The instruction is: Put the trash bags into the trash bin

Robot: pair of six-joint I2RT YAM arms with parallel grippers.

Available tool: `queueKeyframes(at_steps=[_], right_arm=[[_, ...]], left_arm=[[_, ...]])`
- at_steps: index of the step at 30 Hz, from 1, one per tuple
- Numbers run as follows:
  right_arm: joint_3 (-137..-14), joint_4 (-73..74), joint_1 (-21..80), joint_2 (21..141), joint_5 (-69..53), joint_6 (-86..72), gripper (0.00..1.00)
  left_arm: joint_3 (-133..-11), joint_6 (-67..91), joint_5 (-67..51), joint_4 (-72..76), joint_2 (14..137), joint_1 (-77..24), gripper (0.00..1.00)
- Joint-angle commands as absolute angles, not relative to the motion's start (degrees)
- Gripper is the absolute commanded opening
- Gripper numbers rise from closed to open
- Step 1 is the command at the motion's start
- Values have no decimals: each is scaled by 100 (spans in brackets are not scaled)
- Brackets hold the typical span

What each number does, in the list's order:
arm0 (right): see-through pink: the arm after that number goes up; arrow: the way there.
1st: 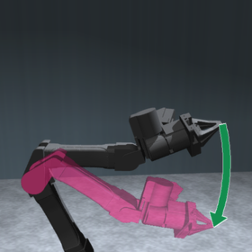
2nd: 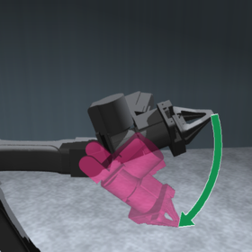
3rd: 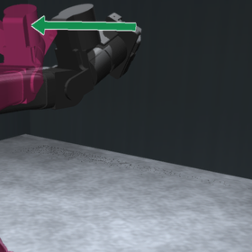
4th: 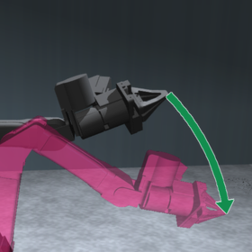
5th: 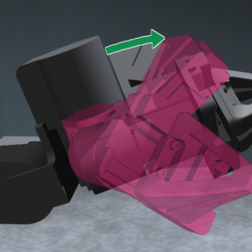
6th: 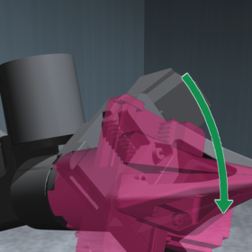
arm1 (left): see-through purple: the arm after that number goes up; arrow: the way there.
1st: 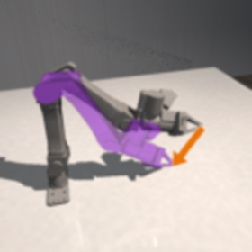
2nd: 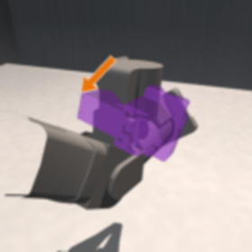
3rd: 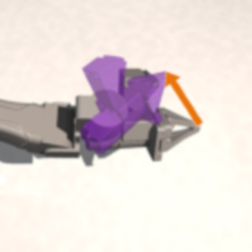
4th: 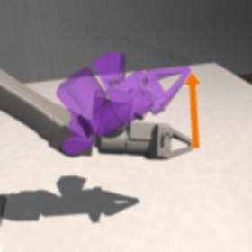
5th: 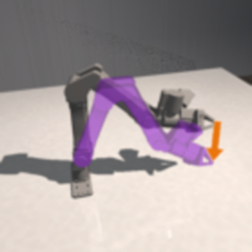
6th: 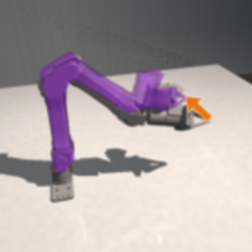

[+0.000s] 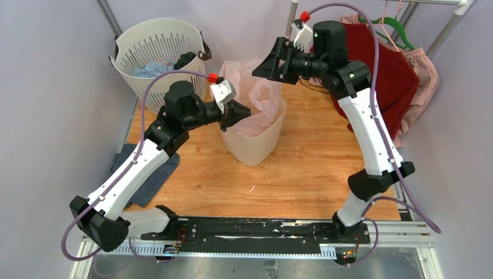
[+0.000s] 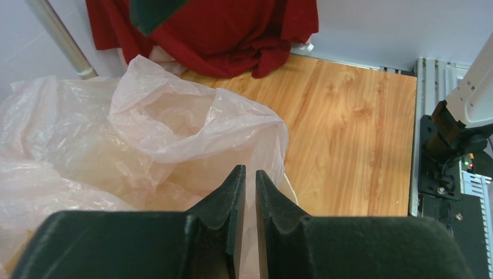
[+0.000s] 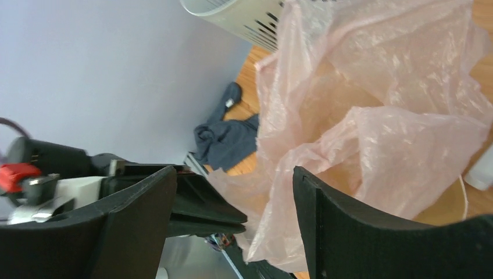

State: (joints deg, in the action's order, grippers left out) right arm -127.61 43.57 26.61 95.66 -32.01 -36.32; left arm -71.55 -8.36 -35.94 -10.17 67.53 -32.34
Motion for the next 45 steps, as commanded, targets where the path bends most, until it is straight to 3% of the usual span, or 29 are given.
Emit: queueKeyframes(at_steps=[1, 8, 21, 36, 37, 40, 45], right_arm=[[-13079, 5606, 2923, 9837, -2478, -3066, 77], [-13898, 6605, 3491, 10343, -1321, -2355, 76], [-14128, 7276, 4304, 10585, 227, -1476, 76], [-14337, 7573, 4668, 11131, 413, -974, 68], [-14336, 7632, 4675, 11166, 494, -949, 65], [-14317, 7790, 4676, 11287, 789, -861, 39], [-14179, 7807, 4668, 11262, 902, -791, 13]], left_arm=[[-7176, -801, -3819, -905, 6792, -3311, 17], [-7298, -712, -3865, -866, 6991, -3455, 17], [-7546, -764, -3557, -979, 7292, -3771, 17], [-7688, -738, -3498, -906, 7455, -3853, 16], [-7704, -737, -3506, -905, 7465, -3850, 16], [-7720, -745, -3501, -915, 7458, -3858, 16], [-7737, -772, -3467, -948, 7433, -3858, 16]])
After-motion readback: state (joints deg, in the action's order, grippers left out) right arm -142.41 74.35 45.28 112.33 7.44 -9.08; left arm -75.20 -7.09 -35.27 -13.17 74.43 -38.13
